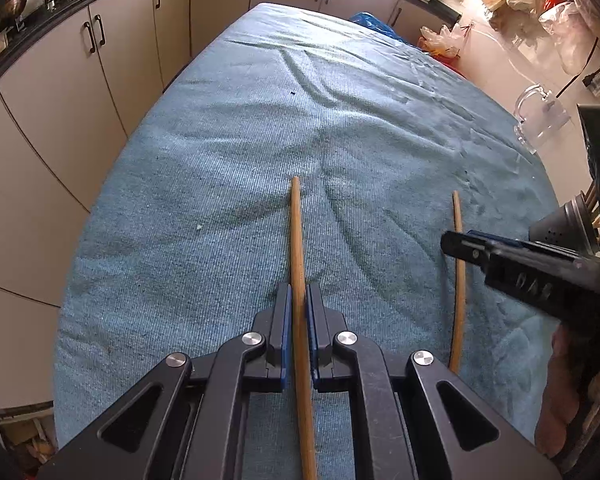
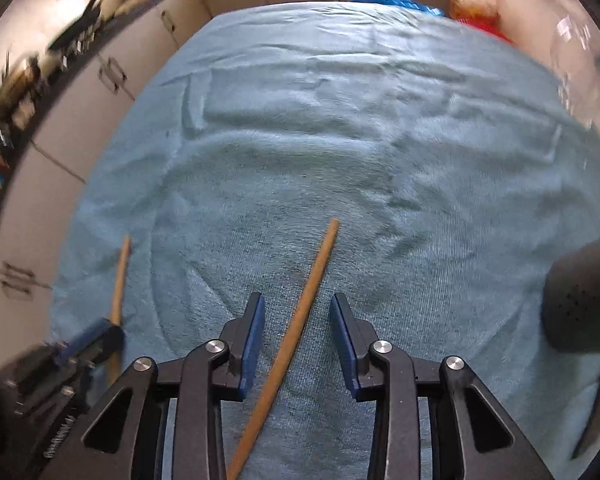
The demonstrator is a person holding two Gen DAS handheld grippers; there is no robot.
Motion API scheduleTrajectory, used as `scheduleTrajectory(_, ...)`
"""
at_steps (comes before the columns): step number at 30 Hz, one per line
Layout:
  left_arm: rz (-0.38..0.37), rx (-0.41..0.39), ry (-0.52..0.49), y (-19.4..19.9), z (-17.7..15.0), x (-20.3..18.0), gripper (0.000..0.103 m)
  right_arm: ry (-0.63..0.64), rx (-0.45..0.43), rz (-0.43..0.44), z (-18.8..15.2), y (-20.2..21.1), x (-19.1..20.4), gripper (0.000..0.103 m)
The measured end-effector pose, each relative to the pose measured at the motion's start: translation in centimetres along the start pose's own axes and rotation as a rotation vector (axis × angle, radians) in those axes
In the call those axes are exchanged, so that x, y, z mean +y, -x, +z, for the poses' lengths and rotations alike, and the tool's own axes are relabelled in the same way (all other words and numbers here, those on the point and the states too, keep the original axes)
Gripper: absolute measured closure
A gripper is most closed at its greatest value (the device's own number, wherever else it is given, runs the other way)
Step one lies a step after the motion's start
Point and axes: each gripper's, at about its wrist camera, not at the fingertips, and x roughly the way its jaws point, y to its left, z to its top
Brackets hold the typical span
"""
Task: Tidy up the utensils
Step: 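Close the left gripper on one chopstick while the right gripper grasps the other, then lift both held chopsticks upright and carry them toward the black holder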
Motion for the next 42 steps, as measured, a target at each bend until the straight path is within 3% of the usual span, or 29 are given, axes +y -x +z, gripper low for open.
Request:
scheduleTrajectory(1, 0.004, -0.003, -0.003, -0.1, 0.1, -0.2, 0.095, 0.019, 0.002, -0.015, 0.0, -0.1, 0.5, 0.086)
scheduleTrajectory(2, 0.011, -0.009, -0.009, -0.2, 0.2, -0.4, 0.095, 0.036, 0.003, -0.041, -0.1, -0.1, 0.9, 0.091)
scheduleTrajectory(5, -0.003, -0.015, -0.004, -0.2, 0.4, -0.5, 0.096, 0.041, -0.011, -0.028, -0.3, 0.1, 0.8, 0.094)
scheduleTrajectory(8, -0.053, -0.046, -0.008, 0.9, 0.4, -0.8, 0.096, -0.016, -0.027, 0.092, -0.9, 0.7, -0.2, 0.096)
scheduleTrajectory(13, -0.1, -0.175, -0.023, 5.2, 0.7, -1.5, 0.096, -0.036, -0.171, 0.157, -2.5, 5.0, -1.2, 0.096)
scheduleTrajectory(18, -0.133, -0.29, -0.042, 9.2, 0.4, -2.9, 0.096, -0.02, -0.387, 0.184, -4.4, 11.0, -1.6, 0.096)
scheduleTrajectory(21, -0.135, -0.321, -0.059, 10.4, 0.2, -3.7, 0.096, -0.012, -0.501, 0.189, -5.9, 13.8, -2.0, 0.096)
scheduleTrajectory(27, -0.138, -0.335, -0.085, 11.2, 0.1, -5.2, 0.096, -0.017, -0.634, 0.198, -7.8, 16.8, -2.4, 0.096)
scheduleTrajectory(31, -0.131, -0.342, -0.1, 11.4, 0.0, -5.9, 0.096, -0.019, -0.676, 0.196, -8.8, 17.8, -2.8, 0.096)
scheduleTrajectory(42, -0.105, -0.362, -0.121, 12.0, -0.5, -6.9, 0.096, -0.044, -0.69, 0.205, -9.6, 17.9, -3.9, 0.096)
